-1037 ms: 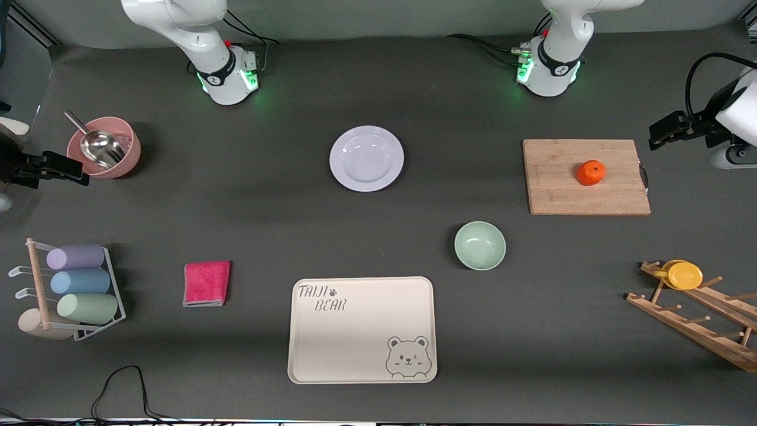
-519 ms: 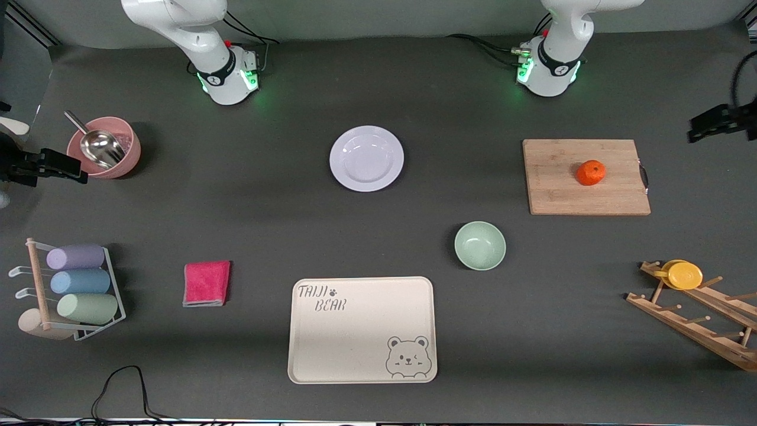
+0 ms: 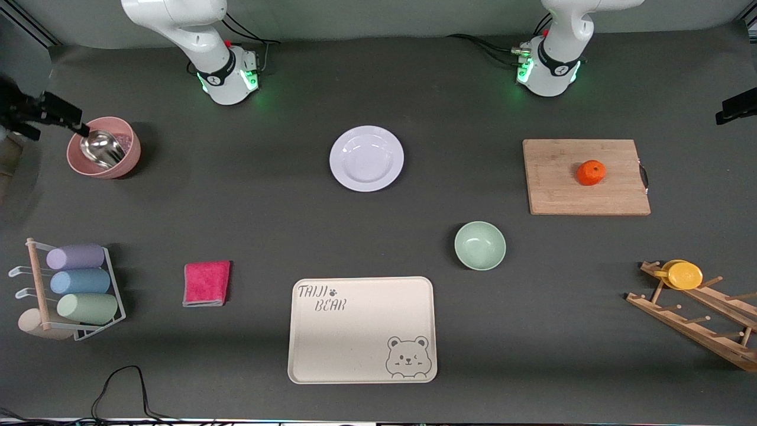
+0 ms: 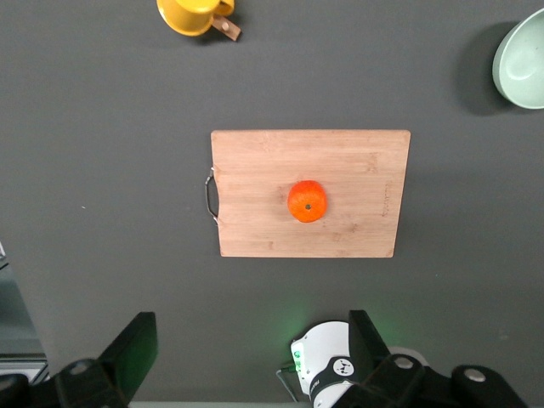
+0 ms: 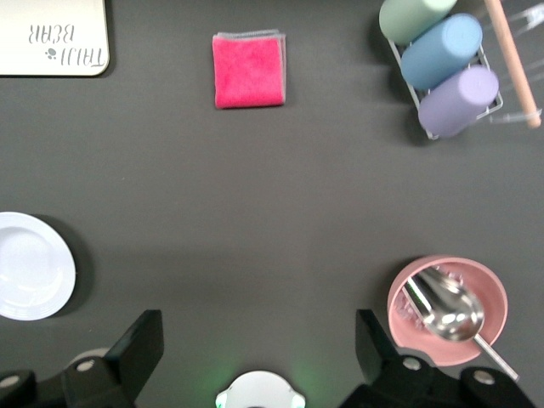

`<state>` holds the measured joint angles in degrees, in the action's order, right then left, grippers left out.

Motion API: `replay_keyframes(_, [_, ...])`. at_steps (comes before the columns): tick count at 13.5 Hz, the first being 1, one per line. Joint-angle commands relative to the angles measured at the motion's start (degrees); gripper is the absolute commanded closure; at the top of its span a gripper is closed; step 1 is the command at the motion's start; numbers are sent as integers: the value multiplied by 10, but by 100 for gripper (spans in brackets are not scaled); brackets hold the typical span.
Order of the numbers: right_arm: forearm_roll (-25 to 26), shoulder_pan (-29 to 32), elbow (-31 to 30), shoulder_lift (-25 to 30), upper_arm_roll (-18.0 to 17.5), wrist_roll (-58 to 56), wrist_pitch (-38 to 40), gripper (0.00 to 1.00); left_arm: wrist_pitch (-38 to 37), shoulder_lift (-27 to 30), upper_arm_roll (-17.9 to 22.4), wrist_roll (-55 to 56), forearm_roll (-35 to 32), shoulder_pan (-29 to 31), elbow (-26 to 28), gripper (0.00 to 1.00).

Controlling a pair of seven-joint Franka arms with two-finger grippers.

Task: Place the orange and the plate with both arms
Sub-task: 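Lower the left gripper onto the orange while the right gripper reaches the plate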

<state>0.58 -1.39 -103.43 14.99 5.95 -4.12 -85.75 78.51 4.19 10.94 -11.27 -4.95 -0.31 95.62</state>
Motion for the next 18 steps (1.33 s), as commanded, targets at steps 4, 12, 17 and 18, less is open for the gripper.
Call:
replay_keyframes(4, [-1,-37,-58,57,-3,62,-18,0,235,106,-7,62,-4,-9,304,0])
replay_keyframes(12, [-100,-37,-147,60,15,54,-44,0,571,36,-11,122,-5,-16,537,0])
replay_keyframes(17, [-223,-36,-292,78,19,-51,-146,0,700,-31,-11,121,-5,-18,589,0])
replay_keyframes(18, [-260,-36,-323,78,19,-70,-172,0,717,-43,-11,121,-5,-19,594,0])
